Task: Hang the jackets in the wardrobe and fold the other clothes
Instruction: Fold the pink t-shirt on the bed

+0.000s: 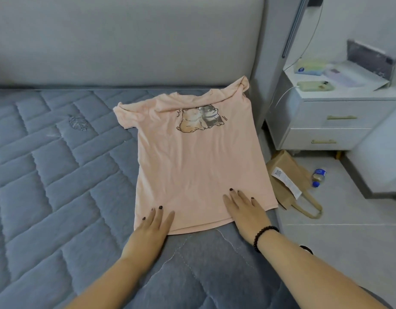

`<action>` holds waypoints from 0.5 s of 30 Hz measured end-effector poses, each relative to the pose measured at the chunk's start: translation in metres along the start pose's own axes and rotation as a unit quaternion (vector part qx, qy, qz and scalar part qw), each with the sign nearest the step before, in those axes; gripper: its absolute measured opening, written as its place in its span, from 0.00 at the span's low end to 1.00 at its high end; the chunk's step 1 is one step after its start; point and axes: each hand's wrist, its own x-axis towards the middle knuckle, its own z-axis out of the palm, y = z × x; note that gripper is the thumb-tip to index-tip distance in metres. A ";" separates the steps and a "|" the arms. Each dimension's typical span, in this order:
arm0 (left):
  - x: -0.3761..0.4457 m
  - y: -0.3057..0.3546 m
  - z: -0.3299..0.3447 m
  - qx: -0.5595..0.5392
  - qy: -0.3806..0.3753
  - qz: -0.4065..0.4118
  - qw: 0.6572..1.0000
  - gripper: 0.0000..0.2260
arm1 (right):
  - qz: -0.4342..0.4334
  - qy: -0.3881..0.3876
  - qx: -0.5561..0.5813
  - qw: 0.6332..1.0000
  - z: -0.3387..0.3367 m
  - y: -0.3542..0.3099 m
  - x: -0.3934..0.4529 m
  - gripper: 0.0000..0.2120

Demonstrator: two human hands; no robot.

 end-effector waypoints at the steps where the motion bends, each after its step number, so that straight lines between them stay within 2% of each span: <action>1: -0.002 -0.004 0.000 -0.007 0.006 -0.004 1.000 0.41 | 0.019 0.003 -0.009 1.000 -0.001 0.004 0.003 0.34; 4: -0.012 -0.024 -0.002 -0.033 -0.030 0.021 0.999 0.51 | 0.112 0.014 -0.023 0.993 -0.001 0.021 0.007 0.30; 6: -0.021 -0.042 0.006 -0.033 -0.071 0.037 0.996 0.51 | 0.146 0.013 -0.039 0.989 0.000 0.040 0.000 0.30; 8: -0.028 -0.055 0.001 -0.039 -0.115 0.034 0.992 0.48 | 0.137 0.009 -0.064 0.988 0.003 0.056 -0.013 0.30; 13: -0.045 -0.060 0.003 -0.025 -0.133 0.047 0.990 0.41 | 0.075 0.016 -0.124 0.989 -0.001 0.054 -0.045 0.27; 15: -0.056 -0.061 0.008 -0.017 -0.139 0.053 0.989 0.41 | 0.068 0.004 -0.148 0.987 -0.005 0.045 -0.059 0.24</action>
